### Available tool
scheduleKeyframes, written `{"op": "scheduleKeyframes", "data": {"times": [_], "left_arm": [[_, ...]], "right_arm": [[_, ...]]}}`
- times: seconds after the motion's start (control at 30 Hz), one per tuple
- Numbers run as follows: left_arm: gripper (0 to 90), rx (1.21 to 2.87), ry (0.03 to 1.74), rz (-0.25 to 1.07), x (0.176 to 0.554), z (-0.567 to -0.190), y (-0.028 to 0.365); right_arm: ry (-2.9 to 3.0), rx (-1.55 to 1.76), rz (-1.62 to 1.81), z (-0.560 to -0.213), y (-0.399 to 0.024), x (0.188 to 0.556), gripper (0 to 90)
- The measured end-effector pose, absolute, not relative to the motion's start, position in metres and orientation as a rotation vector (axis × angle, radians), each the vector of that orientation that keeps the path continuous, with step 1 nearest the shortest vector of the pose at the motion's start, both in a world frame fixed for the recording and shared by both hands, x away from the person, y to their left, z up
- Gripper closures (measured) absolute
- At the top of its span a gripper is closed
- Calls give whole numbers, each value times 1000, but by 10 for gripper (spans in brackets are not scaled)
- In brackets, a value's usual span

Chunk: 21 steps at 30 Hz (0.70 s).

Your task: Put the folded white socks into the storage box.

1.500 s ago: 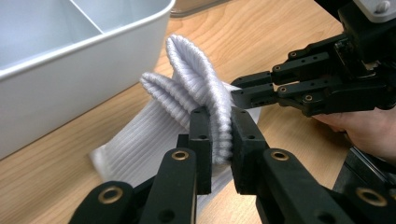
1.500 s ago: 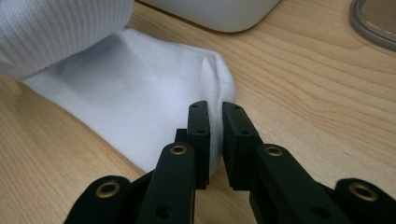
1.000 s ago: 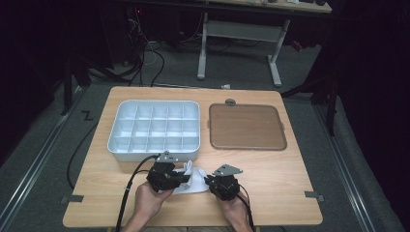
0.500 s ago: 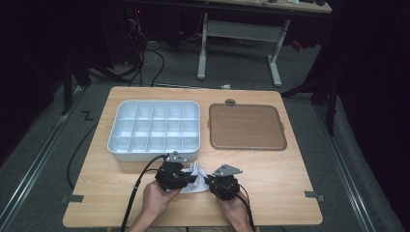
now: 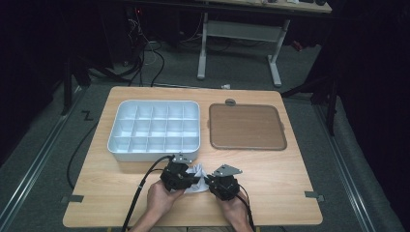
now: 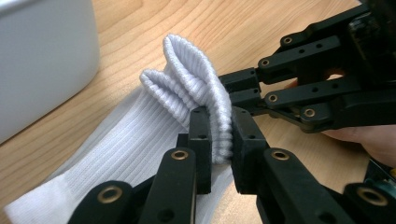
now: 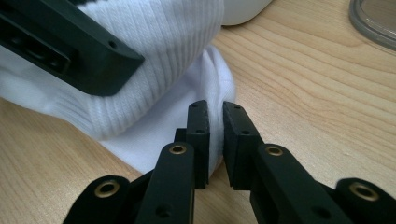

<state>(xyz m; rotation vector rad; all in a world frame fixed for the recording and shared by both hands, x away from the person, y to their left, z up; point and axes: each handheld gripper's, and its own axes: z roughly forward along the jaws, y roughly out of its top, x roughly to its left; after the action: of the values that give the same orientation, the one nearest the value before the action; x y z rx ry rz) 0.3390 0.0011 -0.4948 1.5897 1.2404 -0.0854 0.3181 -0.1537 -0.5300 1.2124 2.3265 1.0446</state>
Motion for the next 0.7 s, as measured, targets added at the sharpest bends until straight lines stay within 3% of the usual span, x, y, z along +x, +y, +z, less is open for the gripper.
{"op": "scheduleKeyframes", "data": {"times": [0.7], "left_arm": [[807,1680,1244,16,352,-515,-2]], "right_arm": [[2306,1205,1033,-532,-141,325,812]]}}
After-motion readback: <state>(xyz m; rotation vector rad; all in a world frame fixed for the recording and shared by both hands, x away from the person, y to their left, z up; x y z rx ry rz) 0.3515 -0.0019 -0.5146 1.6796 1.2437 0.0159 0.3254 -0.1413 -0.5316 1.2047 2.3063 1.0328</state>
